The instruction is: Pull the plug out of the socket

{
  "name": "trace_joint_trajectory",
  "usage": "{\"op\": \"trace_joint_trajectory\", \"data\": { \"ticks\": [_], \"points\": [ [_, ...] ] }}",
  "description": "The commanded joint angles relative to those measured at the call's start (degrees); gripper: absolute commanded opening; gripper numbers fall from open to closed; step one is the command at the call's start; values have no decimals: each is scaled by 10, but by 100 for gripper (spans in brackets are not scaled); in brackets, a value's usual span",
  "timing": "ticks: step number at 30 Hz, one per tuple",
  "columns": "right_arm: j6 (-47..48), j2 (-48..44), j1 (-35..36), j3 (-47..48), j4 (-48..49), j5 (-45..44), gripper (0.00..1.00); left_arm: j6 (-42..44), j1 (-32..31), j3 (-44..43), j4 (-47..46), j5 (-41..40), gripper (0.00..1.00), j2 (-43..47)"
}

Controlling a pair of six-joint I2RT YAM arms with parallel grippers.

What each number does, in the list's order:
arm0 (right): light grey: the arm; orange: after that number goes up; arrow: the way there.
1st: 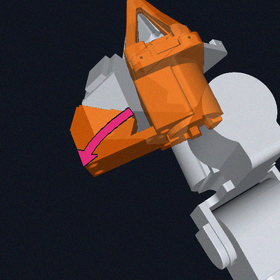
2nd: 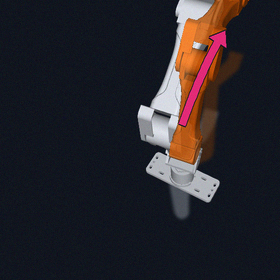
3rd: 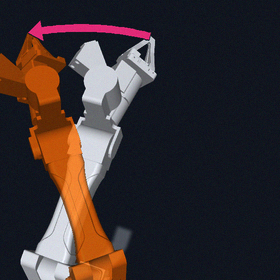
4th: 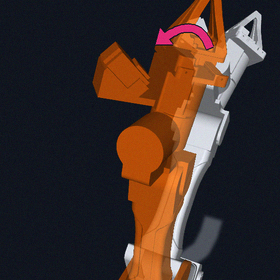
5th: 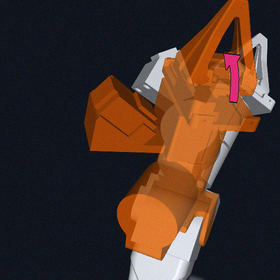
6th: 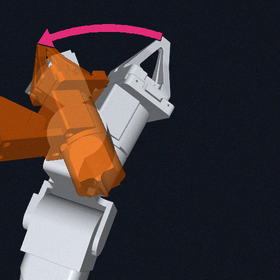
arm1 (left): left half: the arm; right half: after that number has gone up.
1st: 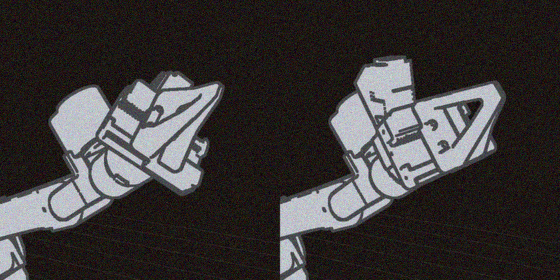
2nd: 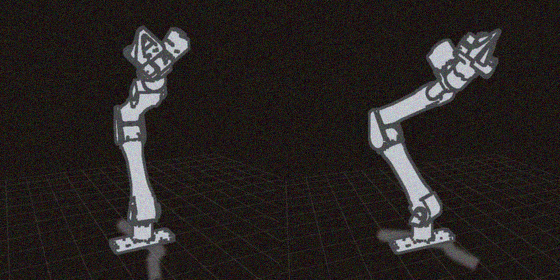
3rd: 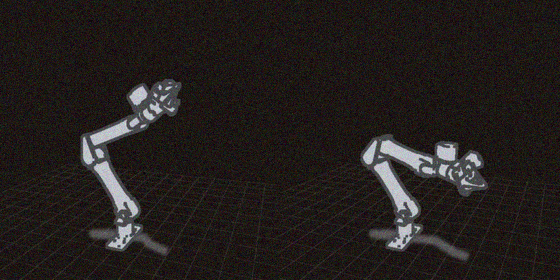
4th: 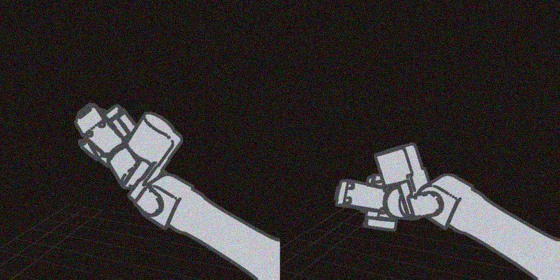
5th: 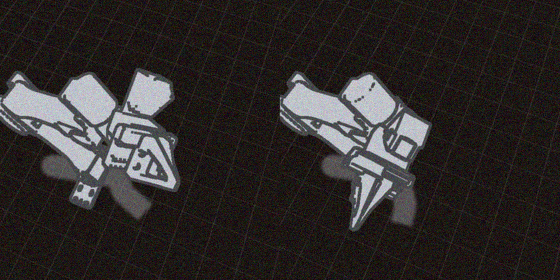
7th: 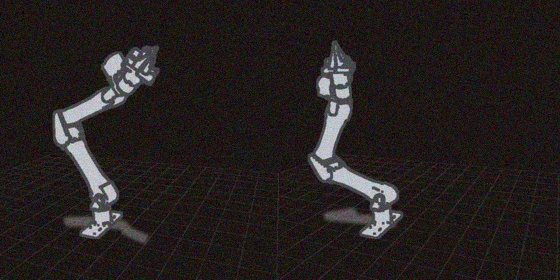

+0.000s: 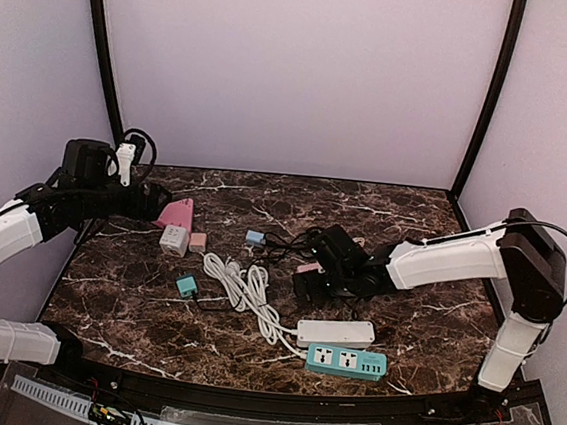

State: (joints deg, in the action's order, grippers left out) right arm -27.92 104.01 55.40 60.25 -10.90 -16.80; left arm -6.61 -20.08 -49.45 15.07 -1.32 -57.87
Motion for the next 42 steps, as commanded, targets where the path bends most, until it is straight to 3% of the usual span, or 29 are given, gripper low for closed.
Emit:
{"op": "trace_joint_trajectory", "data": {
  "ticks": [1, 8, 13, 18, 21, 28, 32, 37, 42],
  "points": [
    [8, -75, -1, -5, -14, -14, 99, -56, 5, 24, -6, -44, 99, 11],
    [78, -131, -58, 0, -16, 6, 99, -66, 24, 70, -133, -75, 99, -43],
    [122, -156, -156, -20, 4, 42, 99, -48, 108, 90, -215, -55, 99, -97],
    [139, -201, -294, -90, 80, 134, 98, -36, 170, 147, -325, -39, 99, -116],
    [154, -225, -364, -124, 114, 145, 99, -31, 195, 180, -378, -42, 99, -121],
    [169, -298, -489, -249, 284, 193, 99, 14, 214, 255, -512, -73, 99, -127],
    [185, -340, -521, -353, 432, 204, 99, 45, 214, 288, -561, -81, 99, -147],
    [230, -392, -527, -427, 542, 193, 99, 59, 214, 322, -640, -74, 99, -173],
    [256, -372, -531, -484, 616, 170, 99, 63, 214, 324, -660, -62, 99, -181]
  ]
}}
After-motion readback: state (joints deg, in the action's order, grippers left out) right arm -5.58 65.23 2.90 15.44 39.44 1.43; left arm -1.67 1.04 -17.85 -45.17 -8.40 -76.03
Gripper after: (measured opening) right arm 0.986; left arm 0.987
